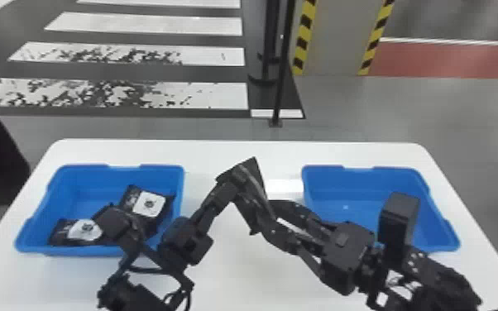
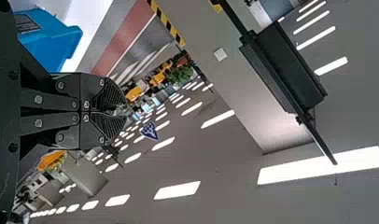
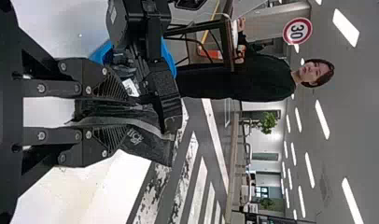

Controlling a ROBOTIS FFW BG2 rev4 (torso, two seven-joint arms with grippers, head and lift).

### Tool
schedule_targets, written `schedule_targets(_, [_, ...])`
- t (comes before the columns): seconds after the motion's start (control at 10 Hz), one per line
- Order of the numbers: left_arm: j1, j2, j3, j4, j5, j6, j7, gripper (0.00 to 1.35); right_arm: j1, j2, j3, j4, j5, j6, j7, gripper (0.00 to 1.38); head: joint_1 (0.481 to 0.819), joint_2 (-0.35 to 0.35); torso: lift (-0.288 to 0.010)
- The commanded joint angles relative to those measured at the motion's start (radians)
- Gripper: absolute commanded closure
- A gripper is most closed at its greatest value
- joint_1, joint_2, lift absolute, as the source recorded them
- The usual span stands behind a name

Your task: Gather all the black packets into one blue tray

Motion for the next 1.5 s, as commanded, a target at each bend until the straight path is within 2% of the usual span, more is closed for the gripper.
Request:
schedule_targets(0.0, [0.007, 0.000, 0.015, 0.000, -0.005, -0.016, 0.000, 1.21, 0.003, 0.005, -0.020, 0.007, -0.008, 0.000, 0.000, 0.17, 0.695, -0.041, -0.110])
schedule_targets(0.1, [0.014, 0.000, 0.021, 0.000, -0.003, -0.024, -0.001, 1.21, 0.001, 0.008, -0.044, 0.030, -0.020, 0.000, 0.000, 0.08, 0.695, -0.035, -0.110])
schedule_targets(0.4, [0.048, 0.014, 0.057, -0.005, -0.023, -0.073, -0.031, 1.21, -0.083, 0.010, -0.146, 0.182, -0.030, 0.000, -0.005, 0.12, 0.695, -0.059, -0.110])
schedule_targets(0.6, [0.117, 0.022, 0.155, -0.054, -0.085, -0.080, -0.043, 1.21, -0.188, 0.001, -0.186, 0.312, -0.008, -0.051, -0.009, 0.11, 0.695, -0.089, -0.110])
schedule_targets(0.8, [0.193, 0.008, 0.294, -0.111, -0.201, -0.100, -0.040, 1.21, -0.247, 0.013, -0.230, 0.403, 0.012, -0.108, -0.048, 0.11, 0.695, -0.079, -0.110])
schedule_targets(0.9, [0.235, -0.005, 0.376, -0.157, -0.278, -0.117, -0.034, 1.21, -0.252, 0.038, -0.274, 0.410, 0.030, -0.110, -0.095, 0.12, 0.695, -0.065, -0.110])
schedule_targets(1.1, [0.291, -0.038, 0.512, -0.196, -0.386, -0.127, -0.026, 1.21, -0.245, 0.107, -0.375, 0.425, 0.026, -0.115, -0.183, 0.11, 0.695, -0.045, -0.110])
schedule_targets(1.4, [0.291, -0.034, 0.627, -0.201, -0.556, -0.134, -0.027, 1.21, -0.208, 0.160, -0.381, 0.383, -0.054, -0.144, -0.292, 0.12, 0.695, -0.012, -0.110])
